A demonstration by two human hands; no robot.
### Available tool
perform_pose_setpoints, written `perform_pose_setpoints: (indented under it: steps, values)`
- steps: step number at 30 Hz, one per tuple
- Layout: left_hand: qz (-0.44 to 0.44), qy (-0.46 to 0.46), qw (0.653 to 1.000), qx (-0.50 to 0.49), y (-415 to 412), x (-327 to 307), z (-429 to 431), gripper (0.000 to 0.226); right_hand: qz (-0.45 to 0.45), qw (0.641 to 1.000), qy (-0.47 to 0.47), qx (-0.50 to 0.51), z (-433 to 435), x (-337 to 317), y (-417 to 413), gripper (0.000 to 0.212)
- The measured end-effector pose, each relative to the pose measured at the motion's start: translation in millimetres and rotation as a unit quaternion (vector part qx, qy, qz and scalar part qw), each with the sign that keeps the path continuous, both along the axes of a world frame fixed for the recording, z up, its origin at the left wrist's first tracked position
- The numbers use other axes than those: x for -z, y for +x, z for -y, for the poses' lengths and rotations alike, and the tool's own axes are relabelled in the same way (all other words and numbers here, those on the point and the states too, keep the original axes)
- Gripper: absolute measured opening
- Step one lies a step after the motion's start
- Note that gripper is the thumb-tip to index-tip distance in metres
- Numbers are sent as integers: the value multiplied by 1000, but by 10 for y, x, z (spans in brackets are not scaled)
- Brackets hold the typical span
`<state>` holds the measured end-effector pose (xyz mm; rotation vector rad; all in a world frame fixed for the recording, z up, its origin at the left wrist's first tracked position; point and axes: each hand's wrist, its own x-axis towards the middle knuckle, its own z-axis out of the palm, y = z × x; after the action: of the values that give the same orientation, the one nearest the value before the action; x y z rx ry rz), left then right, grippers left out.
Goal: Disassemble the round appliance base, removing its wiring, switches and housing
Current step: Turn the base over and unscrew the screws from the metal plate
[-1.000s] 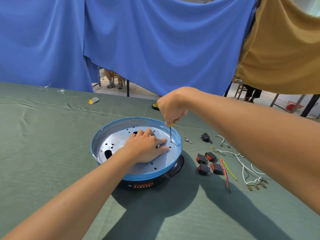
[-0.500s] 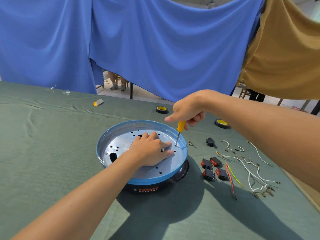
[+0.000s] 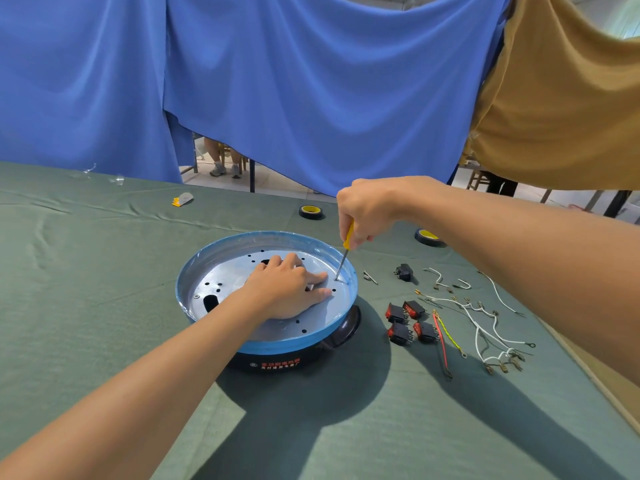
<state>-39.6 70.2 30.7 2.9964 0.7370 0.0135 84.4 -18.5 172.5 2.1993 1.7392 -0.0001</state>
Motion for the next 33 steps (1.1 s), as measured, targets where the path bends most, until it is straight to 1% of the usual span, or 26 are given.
perform_pose_setpoints:
  steps: [3, 4, 5, 6, 7, 8, 9, 10, 11, 12, 13, 14, 15, 16, 18, 20, 22, 23, 24, 26, 27, 28, 29, 31, 33]
  values:
    - [-4, -3, 1000, -1, 14, -16, -12, 56, -21, 1000, 3, -19, -2, -5, 88, 9]
    - [-4, -4, 1000, 0, 14, -20, -14, 56, -44, 999, 6, -17, 3, -3, 122, 6]
    - [-3, -3, 1000, 1, 16, -23, -15, 56, -70, 997, 16, -15, 6, 17, 151, 9]
    - [-3, -2, 1000, 2, 12, -22, -15, 56, -88, 995, 36, -13, 7, 60, 176, 23]
    - [-1, -2, 1000, 2, 10, -24, -16, 56, -98, 992, 75, -11, 8, 129, 189, 40]
    - [0, -3, 1000, 2, 7, -26, -16, 56, -118, 983, 139, -9, 1, 222, 187, 53]
    - [1, -4, 1000, 4, 11, -32, -14, 56, -162, 962, 221, -6, -16, 332, 174, 60]
    - [1, -4, 1000, 5, 13, -41, -14, 56, -237, 922, 306, 7, -43, 444, 146, 62]
    - [0, -5, 1000, 6, 18, -54, -15, 56, -334, 858, 389, 32, -83, 549, 111, 63]
    - [-2, -8, 1000, 7, 23, -70, -19, 55, -430, 774, 461, 62, -126, 632, 70, 63]
    - [-5, -13, 1000, 6, 27, -86, -24, 55, -506, 689, 512, 87, -164, 689, 31, 63]
    - [-8, -18, 1000, 5, 31, -100, -28, 55, -554, 624, 542, 101, -193, 731, 6, 64]
    - [-11, -22, 1000, 4, 35, -110, -31, 55, -576, 589, 557, 104, -221, 765, -15, 65]
    - [-13, -24, 1000, 3, 39, -115, -28, 54, -592, 570, 562, 96, -242, 792, -25, 66]
    - [-11, -21, 1000, 0, 44, -112, -13, 53, -616, 552, 558, 69, -268, 818, -36, 64]
    - [-5, -12, 1000, -1, 51, -102, -1, 52, -641, 544, 540, 51, -272, 815, -12, 62]
    - [-3, -9, 1000, -1, 50, -98, 2, 52, -679, 542, 493, 45, -246, 777, 49, 59]
    - [-2, -7, 1000, 0, 51, -98, 3, 53, -700, 548, 456, 40, -231, 745, 88, 57]
    - [-2, -4, 1000, 1, 51, -99, 5, 53, -717, 563, 409, 31, -223, 707, 118, 55]
    - [2, -4, 1000, -1, 46, -96, 8, 52, -720, 616, 320, 8, -248, 646, 105, 55]
    - [5, -7, 1000, -3, 41, -94, 6, 52, -712, 639, 291, -3, -286, 633, 62, 56]
    - [8, -13, 1000, -6, 34, -90, 9, 52, -703, 653, 282, -8, -329, 633, 10, 56]
    - [10, -17, 1000, -6, 30, -85, 10, 53, -695, 658, 291, -2, -371, 642, -40, 57]
    - [17, -16, 1000, -6, 17, -72, 7, 53, -673, 649, 355, 21, -434, 686, -98, 55]
    - [20, -15, 1000, -7, 7, -63, 1, 53, -652, 613, 444, 52, -447, 758, -87, 48]
